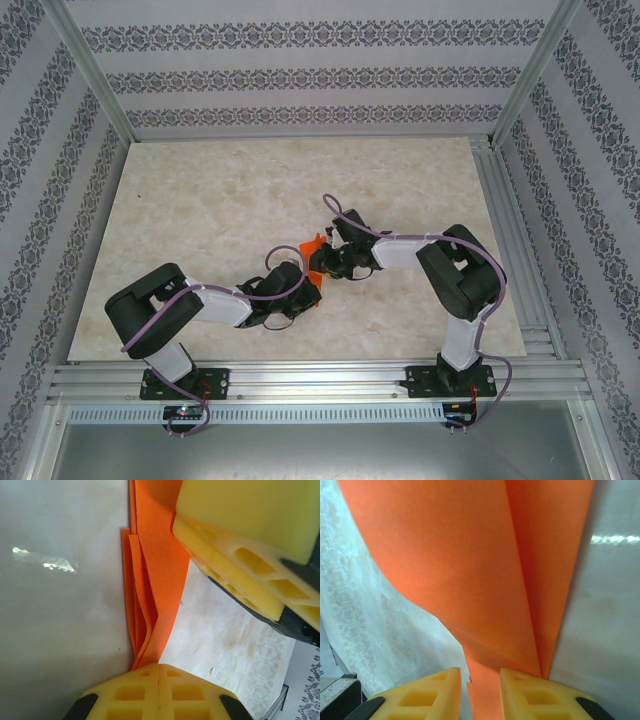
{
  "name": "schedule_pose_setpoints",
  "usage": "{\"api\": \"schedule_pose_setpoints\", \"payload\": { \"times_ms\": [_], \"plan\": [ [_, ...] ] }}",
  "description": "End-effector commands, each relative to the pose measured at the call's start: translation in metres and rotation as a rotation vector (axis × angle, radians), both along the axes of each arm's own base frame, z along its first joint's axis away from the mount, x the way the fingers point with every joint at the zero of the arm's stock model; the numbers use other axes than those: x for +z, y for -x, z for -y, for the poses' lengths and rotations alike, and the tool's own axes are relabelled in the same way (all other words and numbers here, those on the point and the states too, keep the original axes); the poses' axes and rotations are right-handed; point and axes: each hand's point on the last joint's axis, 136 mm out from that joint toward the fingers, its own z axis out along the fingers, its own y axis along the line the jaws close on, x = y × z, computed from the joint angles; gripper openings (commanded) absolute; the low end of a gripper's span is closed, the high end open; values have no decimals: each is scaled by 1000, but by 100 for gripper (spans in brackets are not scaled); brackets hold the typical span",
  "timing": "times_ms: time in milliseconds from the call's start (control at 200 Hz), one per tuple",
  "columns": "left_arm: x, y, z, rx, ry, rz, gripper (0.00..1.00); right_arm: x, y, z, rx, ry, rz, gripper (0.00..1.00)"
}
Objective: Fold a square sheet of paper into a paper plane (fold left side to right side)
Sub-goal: Fold the wing for the fifth time at the center of the table.
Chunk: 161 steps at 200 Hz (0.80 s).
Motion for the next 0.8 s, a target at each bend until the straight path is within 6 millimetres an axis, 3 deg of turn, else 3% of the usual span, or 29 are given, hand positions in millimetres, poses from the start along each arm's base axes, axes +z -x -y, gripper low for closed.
{"api": "schedule_pose_setpoints", "payload": {
  "times_ms": [0, 799],
  "plan": [
    [-51, 27, -38, 25, -179, -150, 0, -12, -19, 14, -20, 109, 57, 28],
    [-55, 29, -38, 22, -176, -164, 0, -8, -98, 44, -73, 142, 115, 28]
  ]
}}
